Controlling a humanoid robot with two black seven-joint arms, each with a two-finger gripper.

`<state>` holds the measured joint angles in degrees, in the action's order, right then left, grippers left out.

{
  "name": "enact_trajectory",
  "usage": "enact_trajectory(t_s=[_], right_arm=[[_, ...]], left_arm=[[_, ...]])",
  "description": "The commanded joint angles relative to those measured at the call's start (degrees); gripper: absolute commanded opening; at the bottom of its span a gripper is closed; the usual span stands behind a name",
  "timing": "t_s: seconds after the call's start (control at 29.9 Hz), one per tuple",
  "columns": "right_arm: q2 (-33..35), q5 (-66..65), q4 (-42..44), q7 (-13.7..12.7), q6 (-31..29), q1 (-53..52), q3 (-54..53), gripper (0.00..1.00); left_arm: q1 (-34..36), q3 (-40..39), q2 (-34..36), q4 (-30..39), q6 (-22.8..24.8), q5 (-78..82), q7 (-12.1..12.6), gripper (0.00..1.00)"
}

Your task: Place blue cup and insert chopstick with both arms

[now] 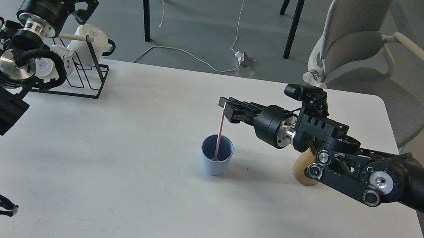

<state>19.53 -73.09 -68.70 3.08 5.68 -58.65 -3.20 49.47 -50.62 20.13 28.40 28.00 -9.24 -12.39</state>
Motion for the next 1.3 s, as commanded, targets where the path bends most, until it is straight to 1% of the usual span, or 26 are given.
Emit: enact_trajectory(t_s=[0.0,0.07,0.1,0.13,0.27,0.37,0.43,0.47,0.53,0.6,0.67,0.77,0.87,0.94,0.97,1.04,1.14,1.17,1.24,1.27], right_arm=[[0.42,0.49,-0.29,0.09,0.12,0.02,-0.84,0.57],[0.86,0.67,-0.38,0.18,0.12,-0.15,-3.12,0.76],[1.38,0.76,-0.38,0.35,0.12,-0.06,-5.39,0.88],[2.08,0.85,-0.38,0.53,0.03,-0.06,-7.85,0.96],[3.41,3.03,0.23,0.97,-0.94,0.81,-20.51,0.99],[4.11,11.97,0.32,1.05,-0.94,1.96,-26.06,1.00],[5.34,19.10,1.11,1.75,-0.94,2.05,-28.00,1.00],[5.52,22.69,2.42,3.32,-0.94,2.05,-28.88,1.00],[5.69,28.16,5.14,7.28,-1.46,2.05,-30.28,1.00],[5.78,34.91,8.56,10.62,-4.43,2.05,-31.43,1.00],[6.48,40.37,12.17,11.95,-7.78,2.05,-31.96,1.00],[6.75,46.01,16.48,11.78,-9.81,2.05,-33.88,1.00],[6.40,55.48,20.87,11.08,-12.88,2.57,-39.24,1.00],[6.22,63.04,25.08,10.64,-17.09,2.92,-41.18,1.00],[5.87,66.64,28.50,10.55,-19.81,2.92,-41.62,1.00],[5.00,71.57,34.57,10.55,-24.90,2.92,-41.98,1.00],[2.37,77.81,40.38,10.37,-30.19,2.92,-43.73,1.00],[1.57,79.67,41.88,10.11,-31.42,2.92,-44.43,1.00],[0.25,82.92,45.04,8.01,-33.54,2.92,-45.05,1.00],[-0.28,83.98,46.10,7.30,-33.68,2.92,-45.06,1.00]], left_arm=[[0.28,0.08,0.00,-0.01,0.00,0.01,0.00,1.00],[0.28,0.08,0.00,-0.01,0.00,0.01,0.00,1.00],[0.28,0.08,0.09,0.08,0.00,-0.07,0.00,1.00],[0.37,0.08,0.18,-0.01,0.00,0.01,0.00,1.00],[0.37,0.17,0.26,-0.01,0.00,0.01,0.00,1.00],[0.37,0.52,0.18,-0.01,0.00,0.01,0.00,1.00],[0.37,0.61,0.09,-0.01,0.00,0.01,0.00,1.00],[0.37,0.61,0.09,-0.01,0.00,0.10,0.00,1.00],[0.37,0.52,0.00,-0.01,0.00,0.01,-0.09,1.00],[0.37,0.52,0.00,-0.01,0.00,0.01,-0.09,1.00],[0.37,0.52,0.00,-0.01,0.00,0.01,0.00,1.00],[0.37,0.61,-0.09,-0.01,0.00,0.01,0.00,1.00],[0.28,0.61,-0.17,-0.01,0.00,0.10,0.00,1.00],[0.28,0.52,-0.26,-0.01,0.00,0.10,0.00,1.00],[0.37,0.52,-0.35,-0.01,0.00,0.01,0.00,1.00],[0.37,0.26,-0.79,-0.01,0.00,0.01,0.00,1.00],[0.37,-0.18,-1.05,-0.01,0.00,-0.16,0.08,1.00],[0.28,-0.18,-1.14,-0.01,0.00,-0.16,0.08,1.00],[0.28,-0.18,-1.93,-0.01,0.00,-0.16,0.17,1.00],[0.28,-0.18,-2.19,-0.01,0.00,-0.16,0.17,1.00]])
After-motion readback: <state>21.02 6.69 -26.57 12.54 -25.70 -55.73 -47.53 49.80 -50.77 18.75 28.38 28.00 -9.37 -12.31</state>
